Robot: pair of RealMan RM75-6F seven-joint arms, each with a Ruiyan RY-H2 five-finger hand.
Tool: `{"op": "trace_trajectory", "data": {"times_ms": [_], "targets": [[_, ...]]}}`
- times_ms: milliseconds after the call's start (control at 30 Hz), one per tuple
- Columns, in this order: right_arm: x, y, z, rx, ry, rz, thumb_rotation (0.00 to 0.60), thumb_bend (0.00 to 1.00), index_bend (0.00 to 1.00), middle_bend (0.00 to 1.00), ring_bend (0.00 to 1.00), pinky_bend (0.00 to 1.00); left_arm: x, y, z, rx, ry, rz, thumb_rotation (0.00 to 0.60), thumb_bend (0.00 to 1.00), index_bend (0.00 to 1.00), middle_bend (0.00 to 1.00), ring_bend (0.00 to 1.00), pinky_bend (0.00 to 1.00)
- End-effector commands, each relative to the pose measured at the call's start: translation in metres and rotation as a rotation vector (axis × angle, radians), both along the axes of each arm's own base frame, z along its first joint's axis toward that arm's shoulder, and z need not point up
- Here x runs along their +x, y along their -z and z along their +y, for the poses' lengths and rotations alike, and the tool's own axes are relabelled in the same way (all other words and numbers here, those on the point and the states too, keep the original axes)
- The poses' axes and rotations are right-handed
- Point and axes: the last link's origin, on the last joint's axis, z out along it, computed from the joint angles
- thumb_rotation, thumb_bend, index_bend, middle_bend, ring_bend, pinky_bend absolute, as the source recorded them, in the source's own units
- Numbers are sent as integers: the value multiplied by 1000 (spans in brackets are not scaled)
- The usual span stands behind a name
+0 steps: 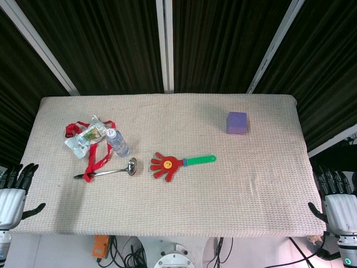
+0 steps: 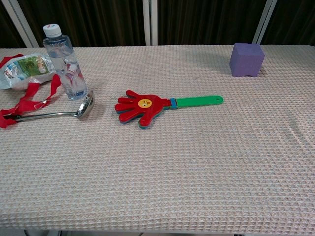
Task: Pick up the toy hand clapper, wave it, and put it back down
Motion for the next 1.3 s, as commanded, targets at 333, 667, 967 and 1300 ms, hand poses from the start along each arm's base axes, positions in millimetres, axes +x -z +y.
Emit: {"op": "trace_trajectory", "data": {"times_ms": [333, 667, 967, 1300], "targets": [[2, 3, -1, 26, -4, -10, 600, 99, 0, 0, 0, 0, 8, 1, -2, -6, 3, 15, 600, 94, 43, 59, 0, 0], [12, 14, -16, 101, 2, -12, 600, 95, 0, 0, 0, 0, 7, -6, -1, -5, -9, 10, 600, 97, 43, 59, 0, 0], [77, 51, -78, 276, -112, 17, 600, 76, 0, 0, 0, 0, 5, -4, 1, -15, -6, 2, 600, 96, 43, 59, 0, 0], [174, 126, -146, 455, -132, -17, 600, 118, 0, 0, 0, 0, 5, 0, 1, -31, -20, 6, 600, 97, 43, 59, 0, 0]]}}
